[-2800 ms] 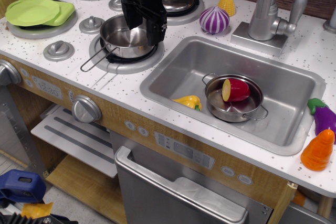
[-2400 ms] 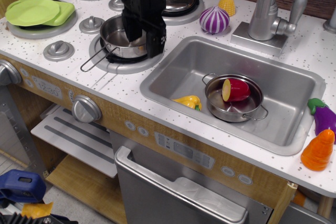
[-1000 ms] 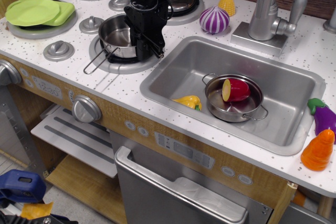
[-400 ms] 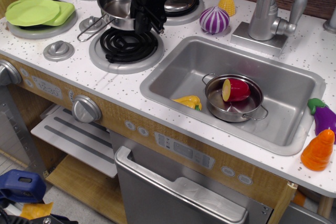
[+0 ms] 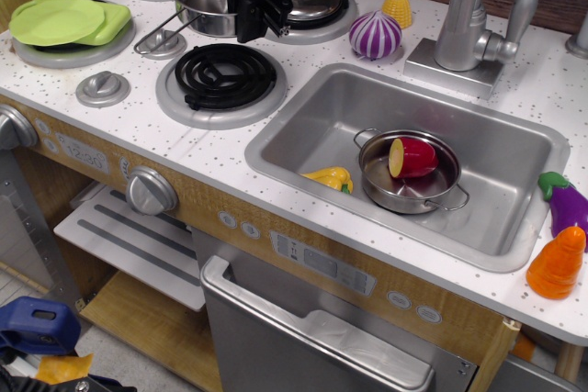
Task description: Pick up pan from stove
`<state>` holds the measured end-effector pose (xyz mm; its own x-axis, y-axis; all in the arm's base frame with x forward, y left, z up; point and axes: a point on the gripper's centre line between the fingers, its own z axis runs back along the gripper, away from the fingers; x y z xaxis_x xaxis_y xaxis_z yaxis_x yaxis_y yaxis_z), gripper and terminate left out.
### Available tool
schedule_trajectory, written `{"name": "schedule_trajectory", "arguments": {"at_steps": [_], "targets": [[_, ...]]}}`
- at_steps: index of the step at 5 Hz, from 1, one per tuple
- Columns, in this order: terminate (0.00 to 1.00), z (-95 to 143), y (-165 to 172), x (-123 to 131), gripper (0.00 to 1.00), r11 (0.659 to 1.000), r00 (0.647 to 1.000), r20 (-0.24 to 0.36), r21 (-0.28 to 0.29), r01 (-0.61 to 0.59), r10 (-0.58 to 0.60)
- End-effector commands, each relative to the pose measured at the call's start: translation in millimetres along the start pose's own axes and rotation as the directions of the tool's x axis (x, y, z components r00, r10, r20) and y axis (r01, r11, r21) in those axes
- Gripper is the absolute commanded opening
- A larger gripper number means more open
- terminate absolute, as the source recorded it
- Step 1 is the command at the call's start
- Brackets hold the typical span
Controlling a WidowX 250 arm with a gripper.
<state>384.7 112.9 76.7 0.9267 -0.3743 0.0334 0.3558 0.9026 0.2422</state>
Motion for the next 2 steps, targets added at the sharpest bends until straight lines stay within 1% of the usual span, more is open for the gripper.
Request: {"name": "schedule_trajectory", "arguments": {"at_steps": [1,2], "targets": [[0.00,27.1,10.6,3.8,0.00,0.998,0.997,0.075,0.053,-0.026,0.022],[1.00,25.3,10.7,3.1,0.00,0.998,0.996,0.082,0.053,-0.025,0.021]]}}
